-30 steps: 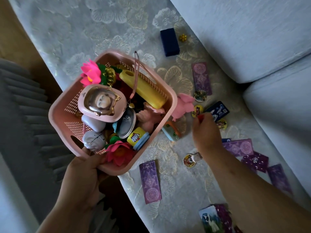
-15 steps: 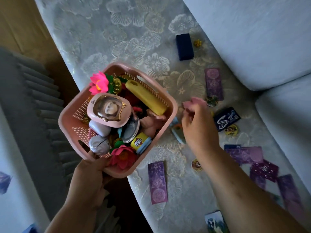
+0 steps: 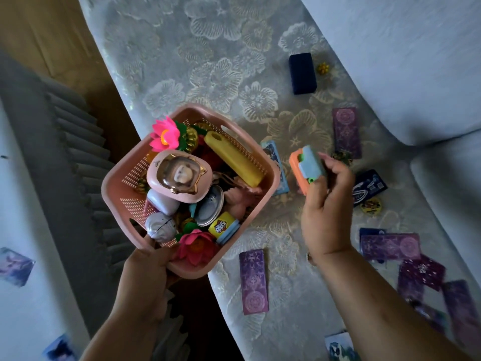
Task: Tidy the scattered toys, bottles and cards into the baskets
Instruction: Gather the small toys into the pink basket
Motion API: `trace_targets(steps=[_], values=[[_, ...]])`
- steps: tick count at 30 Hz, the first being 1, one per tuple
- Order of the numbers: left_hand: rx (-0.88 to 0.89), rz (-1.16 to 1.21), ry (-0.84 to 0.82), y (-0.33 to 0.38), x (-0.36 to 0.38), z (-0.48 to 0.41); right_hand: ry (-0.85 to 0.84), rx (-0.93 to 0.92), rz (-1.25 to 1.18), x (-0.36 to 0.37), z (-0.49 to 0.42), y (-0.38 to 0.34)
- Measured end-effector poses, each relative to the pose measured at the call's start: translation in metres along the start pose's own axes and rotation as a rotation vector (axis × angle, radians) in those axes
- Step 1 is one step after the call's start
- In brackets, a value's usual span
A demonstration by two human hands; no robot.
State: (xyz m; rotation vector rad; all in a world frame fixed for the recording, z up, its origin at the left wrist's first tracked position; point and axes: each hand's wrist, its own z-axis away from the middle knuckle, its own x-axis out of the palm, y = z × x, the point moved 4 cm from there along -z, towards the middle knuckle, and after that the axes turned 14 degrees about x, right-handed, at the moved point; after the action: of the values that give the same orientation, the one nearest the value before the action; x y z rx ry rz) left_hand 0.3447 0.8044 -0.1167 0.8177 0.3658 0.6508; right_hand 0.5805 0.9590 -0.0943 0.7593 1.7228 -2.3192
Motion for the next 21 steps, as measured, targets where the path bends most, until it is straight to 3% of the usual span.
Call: trace_targets(steps=[3, 5, 7, 10, 14, 18, 21], values=[[-0.007, 0.036, -0.017, 0.000, 0.000, 0.000, -0.147, -0.212, 0.084, 0.018, 0.008, -0.036], [-0.012, 0.046, -0.041, 0.003, 0.002, 0.001, -0.164, -0.260, 0.143, 0.028, 0.004, -0.039], [-0.002, 0.035, -0.050, 0.005, 0.003, 0.001, -0.056, -0.174, 0.288, 0.032, -0.018, -0.017], [0.004, 0.002, -0.044, 0.003, 0.003, -0.001, -0.082, 0.033, 0.809, 0.035, -0.052, 0.034], [-0.010, -0.033, -0.032, -0.003, -0.001, -0.003, -0.146, -0.044, 1.028, 0.032, -0.067, 0.053], [-0.024, -0.027, -0.016, -0.003, -0.002, -0.005, -0.085, 0.109, 0.815, 0.022, -0.075, 0.047], [-0.017, -0.048, -0.012, 0.000, -0.001, -0.005, -0.002, -0.115, 0.348, 0.014, -0.061, 0.014]])
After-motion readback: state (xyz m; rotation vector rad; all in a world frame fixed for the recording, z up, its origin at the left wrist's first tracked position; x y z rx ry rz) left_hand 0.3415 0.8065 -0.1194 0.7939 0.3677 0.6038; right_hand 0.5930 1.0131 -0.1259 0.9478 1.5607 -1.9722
